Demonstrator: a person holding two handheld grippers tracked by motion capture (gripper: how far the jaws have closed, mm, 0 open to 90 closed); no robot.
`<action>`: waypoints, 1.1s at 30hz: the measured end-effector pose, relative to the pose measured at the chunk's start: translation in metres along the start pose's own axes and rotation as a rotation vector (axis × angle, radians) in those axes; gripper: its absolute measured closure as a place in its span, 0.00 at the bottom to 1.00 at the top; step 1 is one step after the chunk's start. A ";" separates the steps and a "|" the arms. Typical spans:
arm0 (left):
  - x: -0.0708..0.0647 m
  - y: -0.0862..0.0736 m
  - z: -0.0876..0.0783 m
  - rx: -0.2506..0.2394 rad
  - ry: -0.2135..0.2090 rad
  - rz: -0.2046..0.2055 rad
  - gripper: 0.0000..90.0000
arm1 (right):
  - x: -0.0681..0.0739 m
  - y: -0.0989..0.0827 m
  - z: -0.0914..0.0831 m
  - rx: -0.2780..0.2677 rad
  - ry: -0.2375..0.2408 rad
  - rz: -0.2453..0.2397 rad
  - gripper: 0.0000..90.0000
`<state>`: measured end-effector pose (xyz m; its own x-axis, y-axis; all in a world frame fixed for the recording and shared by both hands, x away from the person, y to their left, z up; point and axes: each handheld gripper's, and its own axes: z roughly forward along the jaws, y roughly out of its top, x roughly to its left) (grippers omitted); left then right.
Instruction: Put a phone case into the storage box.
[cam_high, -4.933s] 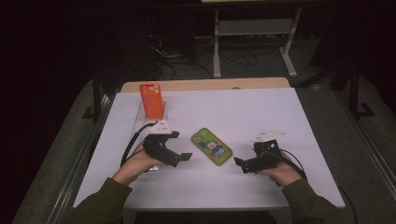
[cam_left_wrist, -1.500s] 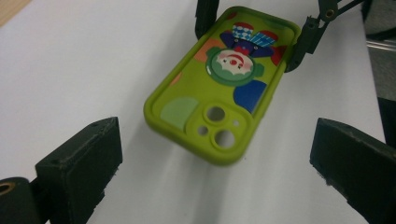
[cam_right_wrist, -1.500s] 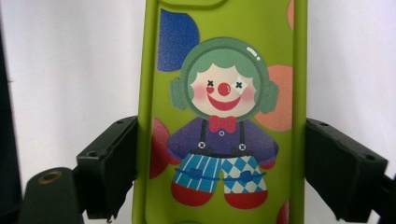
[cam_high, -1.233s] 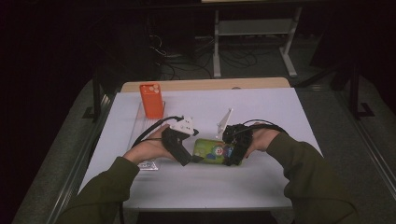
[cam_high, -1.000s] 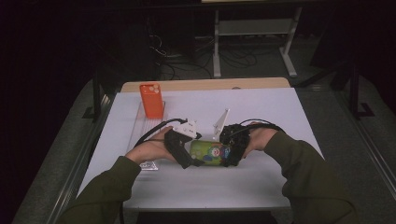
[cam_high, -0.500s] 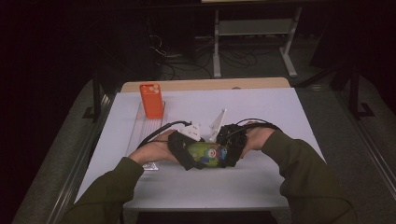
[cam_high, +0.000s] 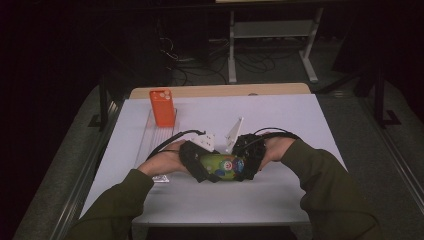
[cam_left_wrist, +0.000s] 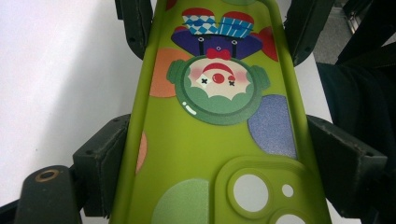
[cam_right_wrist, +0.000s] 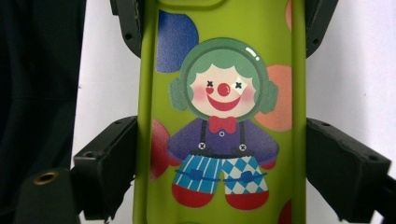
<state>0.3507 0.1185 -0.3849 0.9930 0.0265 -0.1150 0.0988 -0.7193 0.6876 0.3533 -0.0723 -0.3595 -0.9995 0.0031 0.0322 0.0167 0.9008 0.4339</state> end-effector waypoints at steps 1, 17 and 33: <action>0.000 0.000 0.000 -0.002 0.001 -0.002 0.17 | 0.000 0.000 0.000 0.000 0.000 0.000 0.14; 0.002 -0.002 -0.008 0.029 0.127 -0.107 0.17 | -0.004 -0.036 -0.021 -0.113 -0.119 0.163 0.02; 0.005 -0.005 -0.019 -0.028 0.300 -0.305 0.17 | 0.010 -0.073 -0.016 -0.281 -0.290 0.507 0.00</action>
<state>0.3566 0.1355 -0.3757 0.8922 0.4393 -0.1052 0.3888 -0.6283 0.6739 0.3426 -0.1455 -0.3764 -0.8318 0.5510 0.0674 0.4558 0.6086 0.6494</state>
